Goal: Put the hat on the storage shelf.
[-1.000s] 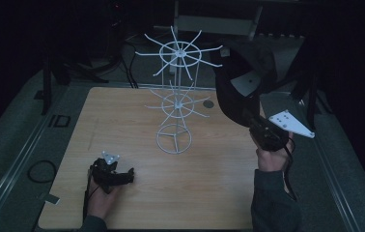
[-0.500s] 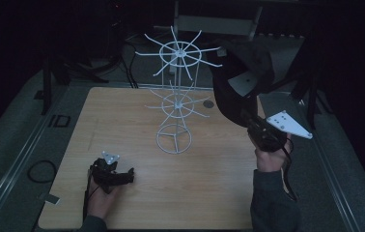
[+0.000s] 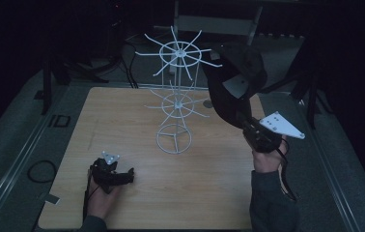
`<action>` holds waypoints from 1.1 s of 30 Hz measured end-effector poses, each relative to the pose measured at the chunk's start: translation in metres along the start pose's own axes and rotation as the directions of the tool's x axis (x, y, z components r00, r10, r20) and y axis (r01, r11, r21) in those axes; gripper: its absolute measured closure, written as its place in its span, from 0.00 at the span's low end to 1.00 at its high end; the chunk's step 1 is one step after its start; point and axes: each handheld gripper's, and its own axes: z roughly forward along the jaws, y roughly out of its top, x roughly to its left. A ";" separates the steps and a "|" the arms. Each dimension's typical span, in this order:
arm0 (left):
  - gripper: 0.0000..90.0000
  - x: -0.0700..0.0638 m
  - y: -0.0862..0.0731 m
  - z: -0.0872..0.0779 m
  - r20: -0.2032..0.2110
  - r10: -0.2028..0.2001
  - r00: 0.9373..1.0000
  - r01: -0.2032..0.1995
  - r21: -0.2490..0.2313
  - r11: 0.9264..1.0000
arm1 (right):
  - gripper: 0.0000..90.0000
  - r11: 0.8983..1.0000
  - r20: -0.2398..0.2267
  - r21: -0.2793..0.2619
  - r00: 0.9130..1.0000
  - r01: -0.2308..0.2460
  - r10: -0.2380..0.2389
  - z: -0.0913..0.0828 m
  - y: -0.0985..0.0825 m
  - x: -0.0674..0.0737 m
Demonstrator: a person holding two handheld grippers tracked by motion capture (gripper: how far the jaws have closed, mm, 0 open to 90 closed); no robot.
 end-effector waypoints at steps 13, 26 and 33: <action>0.00 0.000 0.000 0.000 -0.001 0.000 1.000 0.000 0.000 1.000 | 0.91 0.997 -0.091 0.062 0.995 0.056 -0.050 0.009 -0.005 0.007; 0.00 0.000 0.000 0.000 -0.001 0.000 1.000 0.000 0.001 1.000 | 0.30 0.993 -0.087 0.111 0.996 -0.027 0.037 0.012 -0.005 0.001; 0.00 0.000 0.000 0.000 -0.001 0.001 1.000 -0.001 0.001 1.000 | 0.17 0.992 -0.091 0.124 0.995 -0.040 0.051 0.012 -0.006 0.002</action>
